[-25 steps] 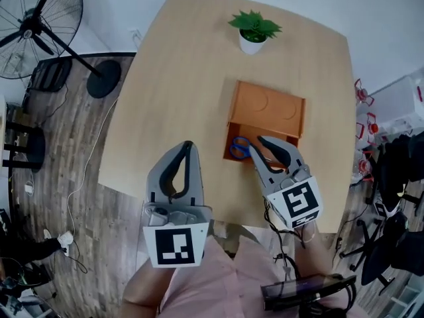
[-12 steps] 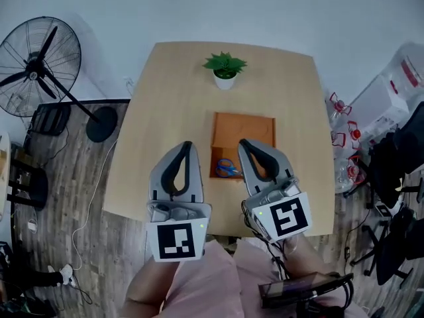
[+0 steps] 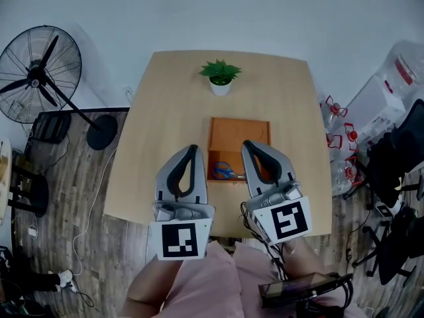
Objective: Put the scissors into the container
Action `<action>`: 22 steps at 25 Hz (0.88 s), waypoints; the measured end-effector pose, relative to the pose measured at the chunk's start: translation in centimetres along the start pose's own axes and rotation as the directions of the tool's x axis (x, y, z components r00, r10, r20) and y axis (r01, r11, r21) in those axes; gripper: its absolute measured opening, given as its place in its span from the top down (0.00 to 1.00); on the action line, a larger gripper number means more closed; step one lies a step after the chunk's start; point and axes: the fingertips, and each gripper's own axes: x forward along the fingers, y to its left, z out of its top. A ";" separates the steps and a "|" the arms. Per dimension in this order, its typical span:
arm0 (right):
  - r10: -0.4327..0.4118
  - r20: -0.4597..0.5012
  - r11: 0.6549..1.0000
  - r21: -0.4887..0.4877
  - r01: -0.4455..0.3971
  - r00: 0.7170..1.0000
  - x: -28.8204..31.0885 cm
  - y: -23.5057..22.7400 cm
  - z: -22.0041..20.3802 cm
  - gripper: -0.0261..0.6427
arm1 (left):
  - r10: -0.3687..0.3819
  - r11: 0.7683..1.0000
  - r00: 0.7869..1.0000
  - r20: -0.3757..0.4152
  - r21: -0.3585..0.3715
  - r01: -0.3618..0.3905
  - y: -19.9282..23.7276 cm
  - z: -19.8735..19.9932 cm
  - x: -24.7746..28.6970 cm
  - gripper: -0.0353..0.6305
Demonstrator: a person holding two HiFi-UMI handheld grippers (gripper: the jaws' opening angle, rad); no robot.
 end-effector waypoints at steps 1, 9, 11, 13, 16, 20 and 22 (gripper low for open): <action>-0.002 0.007 1.000 -0.001 0.002 1.000 -0.1 0.0 0.1 0.96 | -0.003 1.000 1.000 0.003 0.004 0.003 -0.2 0.1 -0.1 0.94; 0.012 0.008 1.000 -0.008 -0.012 1.000 -0.4 0.0 0.2 0.96 | -0.013 1.000 1.000 -0.008 0.007 0.013 -1.0 -0.1 -0.2 0.94; 0.015 0.008 1.000 -0.009 -0.015 1.000 -0.3 0.1 0.2 0.96 | -0.011 1.000 1.000 -0.007 0.013 0.011 -0.9 -0.1 -0.2 0.94; 0.019 0.006 1.000 -0.012 -0.019 1.000 -0.2 0.1 0.1 0.96 | -0.008 1.000 1.000 -0.008 0.010 0.008 -0.9 -0.1 -0.1 0.94; 0.025 0.004 1.000 -0.017 -0.025 1.000 -0.2 0.2 0.1 0.96 | -0.010 1.000 1.000 -0.008 0.013 0.010 -1.1 -0.1 0.0 0.94; 0.026 0.000 1.000 -0.015 -0.026 1.000 -0.1 0.0 0.0 0.96 | -0.016 1.000 1.000 -0.004 0.022 0.016 -1.3 0.0 0.2 0.94; 0.024 0.001 1.000 -0.012 -0.024 1.000 0.0 0.0 -0.1 0.96 | -0.014 1.000 1.000 -0.005 0.020 0.014 -1.3 -0.1 0.3 0.94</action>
